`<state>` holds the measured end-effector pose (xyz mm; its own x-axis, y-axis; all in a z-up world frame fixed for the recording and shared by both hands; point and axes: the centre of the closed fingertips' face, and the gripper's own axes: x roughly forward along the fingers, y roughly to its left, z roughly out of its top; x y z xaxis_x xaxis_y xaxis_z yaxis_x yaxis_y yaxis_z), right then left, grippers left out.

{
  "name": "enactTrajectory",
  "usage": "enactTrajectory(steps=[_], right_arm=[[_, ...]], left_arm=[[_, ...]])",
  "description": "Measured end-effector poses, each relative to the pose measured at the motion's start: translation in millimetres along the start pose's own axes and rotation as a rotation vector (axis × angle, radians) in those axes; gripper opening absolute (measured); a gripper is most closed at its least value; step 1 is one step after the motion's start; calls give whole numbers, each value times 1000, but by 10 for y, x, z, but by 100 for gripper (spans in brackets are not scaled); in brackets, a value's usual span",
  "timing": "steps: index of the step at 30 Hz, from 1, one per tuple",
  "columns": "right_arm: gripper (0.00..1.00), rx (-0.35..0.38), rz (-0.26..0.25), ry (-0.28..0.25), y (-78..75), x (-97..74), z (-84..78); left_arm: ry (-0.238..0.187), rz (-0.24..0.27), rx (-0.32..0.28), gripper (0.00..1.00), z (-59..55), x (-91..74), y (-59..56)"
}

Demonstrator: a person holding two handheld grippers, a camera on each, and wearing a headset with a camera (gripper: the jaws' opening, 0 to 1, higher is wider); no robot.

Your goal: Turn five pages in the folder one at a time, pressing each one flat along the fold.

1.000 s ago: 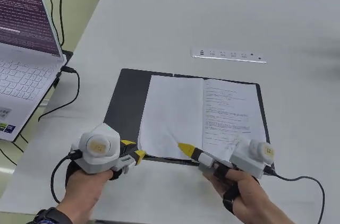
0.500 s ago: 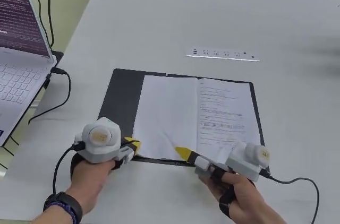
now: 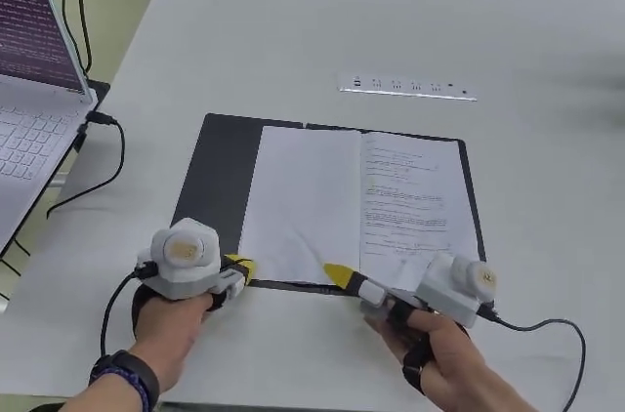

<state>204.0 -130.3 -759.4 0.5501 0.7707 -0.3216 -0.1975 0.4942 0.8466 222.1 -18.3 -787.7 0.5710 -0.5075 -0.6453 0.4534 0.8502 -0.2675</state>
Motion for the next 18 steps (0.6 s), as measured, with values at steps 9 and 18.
enactTrajectory(steps=[9,18], right_arm=[[19,-37,-5,-54,12,54,339],[8,-55,-59,-89,-179,207,673]], left_arm=[[-4,2,12,0,-6,1,0],[-3,9,12,0,-15,10,19]])
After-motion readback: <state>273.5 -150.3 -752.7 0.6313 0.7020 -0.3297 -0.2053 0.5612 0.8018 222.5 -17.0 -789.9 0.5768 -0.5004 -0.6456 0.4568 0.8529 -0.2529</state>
